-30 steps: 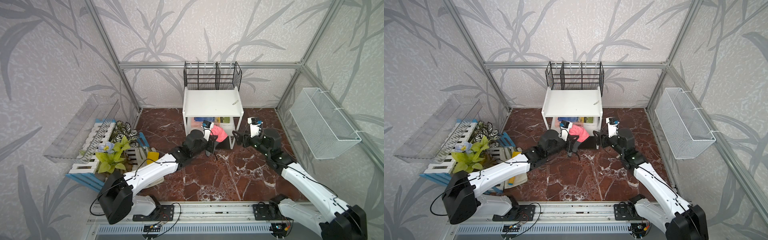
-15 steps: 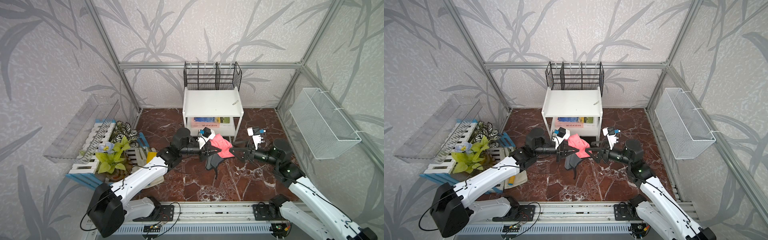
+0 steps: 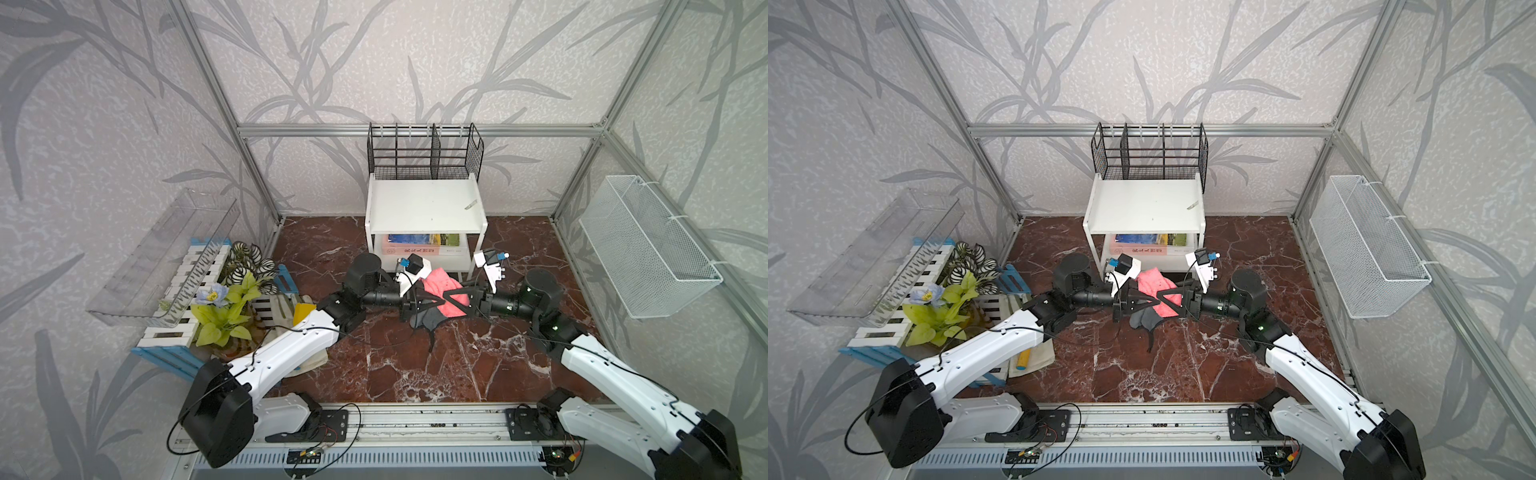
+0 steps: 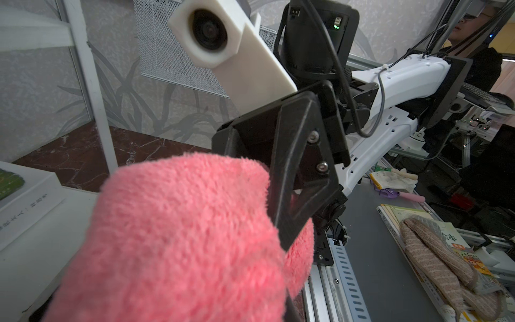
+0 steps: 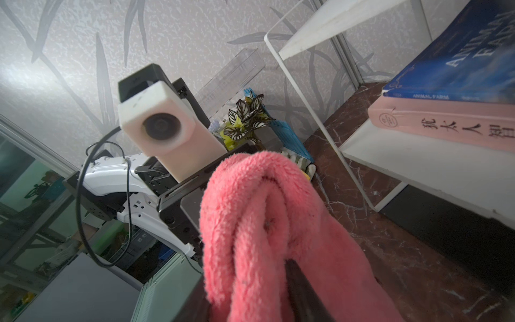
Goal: Wipe the bookshelf clean with a cloth
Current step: Adjust the cleaning item.
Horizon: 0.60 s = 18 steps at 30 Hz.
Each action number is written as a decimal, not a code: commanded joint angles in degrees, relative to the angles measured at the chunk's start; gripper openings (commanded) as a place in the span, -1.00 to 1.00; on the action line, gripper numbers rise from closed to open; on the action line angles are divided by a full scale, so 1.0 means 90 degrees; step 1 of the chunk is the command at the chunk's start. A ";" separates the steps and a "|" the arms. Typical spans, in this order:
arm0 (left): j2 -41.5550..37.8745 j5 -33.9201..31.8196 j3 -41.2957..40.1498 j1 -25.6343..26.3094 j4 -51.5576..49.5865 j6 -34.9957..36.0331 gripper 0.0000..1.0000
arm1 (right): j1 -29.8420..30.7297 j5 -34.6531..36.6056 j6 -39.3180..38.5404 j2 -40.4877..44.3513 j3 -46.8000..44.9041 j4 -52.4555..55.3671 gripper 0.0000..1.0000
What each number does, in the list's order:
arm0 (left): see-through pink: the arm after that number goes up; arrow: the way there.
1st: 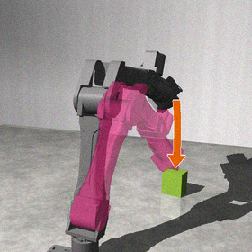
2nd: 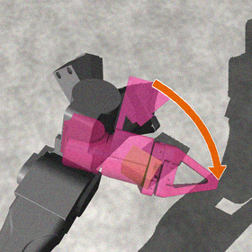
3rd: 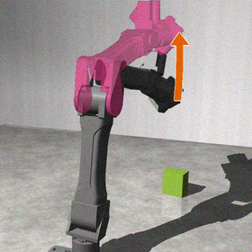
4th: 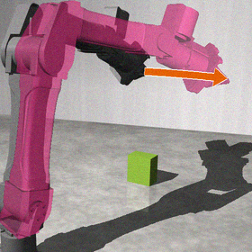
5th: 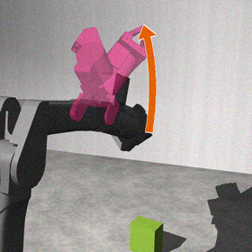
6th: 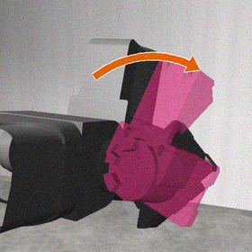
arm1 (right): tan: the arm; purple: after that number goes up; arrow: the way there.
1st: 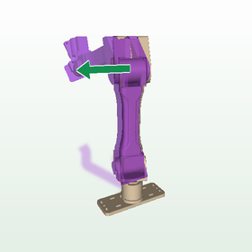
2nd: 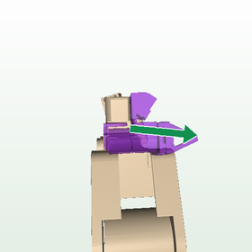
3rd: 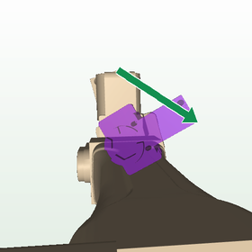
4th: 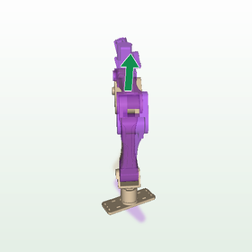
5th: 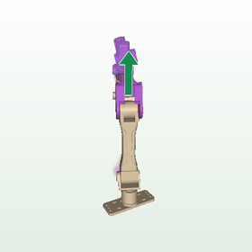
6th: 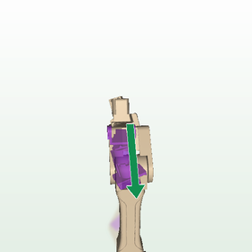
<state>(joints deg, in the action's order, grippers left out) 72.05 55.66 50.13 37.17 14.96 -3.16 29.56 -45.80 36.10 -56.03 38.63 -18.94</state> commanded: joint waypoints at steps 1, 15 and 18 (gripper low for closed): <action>0.0052 -0.0337 0.0153 -0.0015 0.0196 -0.0077 -0.19 | -0.0027 0.0373 -0.0148 0.0134 0.0065 -0.0087 -1.00; -0.2072 -0.8107 -0.1513 -0.0305 0.0356 -0.1013 1.00 | -0.2418 0.4259 -0.0757 0.2188 0.0467 0.5644 -1.00; -0.1724 -0.8504 -0.1202 -0.0437 0.0489 -0.0462 0.88 | -0.2806 0.3500 -0.0183 0.1795 0.0129 0.4162 -1.00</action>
<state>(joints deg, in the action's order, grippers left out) 54.70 -11.68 36.40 33.95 17.04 -9.63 6.33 -12.32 30.89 -37.56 41.19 24.51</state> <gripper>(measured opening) 0.949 0.096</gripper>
